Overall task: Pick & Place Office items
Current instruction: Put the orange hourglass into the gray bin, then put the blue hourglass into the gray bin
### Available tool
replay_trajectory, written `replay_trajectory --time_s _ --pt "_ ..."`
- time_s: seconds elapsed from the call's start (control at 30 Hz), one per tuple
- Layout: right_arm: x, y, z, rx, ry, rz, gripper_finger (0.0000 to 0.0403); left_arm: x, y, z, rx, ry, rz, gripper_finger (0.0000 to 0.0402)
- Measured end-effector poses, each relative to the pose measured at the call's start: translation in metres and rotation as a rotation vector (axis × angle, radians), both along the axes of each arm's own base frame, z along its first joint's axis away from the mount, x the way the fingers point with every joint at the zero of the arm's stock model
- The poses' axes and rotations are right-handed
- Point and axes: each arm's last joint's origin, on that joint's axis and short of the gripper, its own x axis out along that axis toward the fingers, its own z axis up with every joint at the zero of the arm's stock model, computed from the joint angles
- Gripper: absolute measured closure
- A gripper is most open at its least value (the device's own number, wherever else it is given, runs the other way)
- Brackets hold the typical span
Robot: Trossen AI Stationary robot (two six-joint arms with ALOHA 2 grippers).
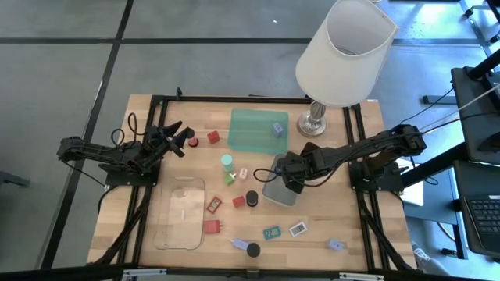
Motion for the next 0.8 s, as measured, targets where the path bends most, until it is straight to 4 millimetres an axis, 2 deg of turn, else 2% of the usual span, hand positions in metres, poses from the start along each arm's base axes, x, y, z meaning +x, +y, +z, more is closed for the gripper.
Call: replay_trajectory --time_s 0.2,0.43,0.6,0.8 --pt "0.001 0.001 0.028 -0.045 0.033 -0.022 0.0106 0.000 0.000 0.001 0.000 -0.013 -0.013 0.0151" --pt "0.006 0.010 0.066 -0.157 -0.032 0.032 0.0114 0.003 -0.005 0.006 0.041 -0.062 -0.228 0.0151" --pt "0.009 0.021 0.080 -0.148 -0.075 0.091 0.0117 0.005 -0.008 0.008 0.085 -0.068 -0.371 0.0151" --pt "0.008 0.030 0.084 -0.141 -0.097 0.111 0.0118 0.011 -0.011 0.008 0.070 -0.081 -0.436 0.0151"
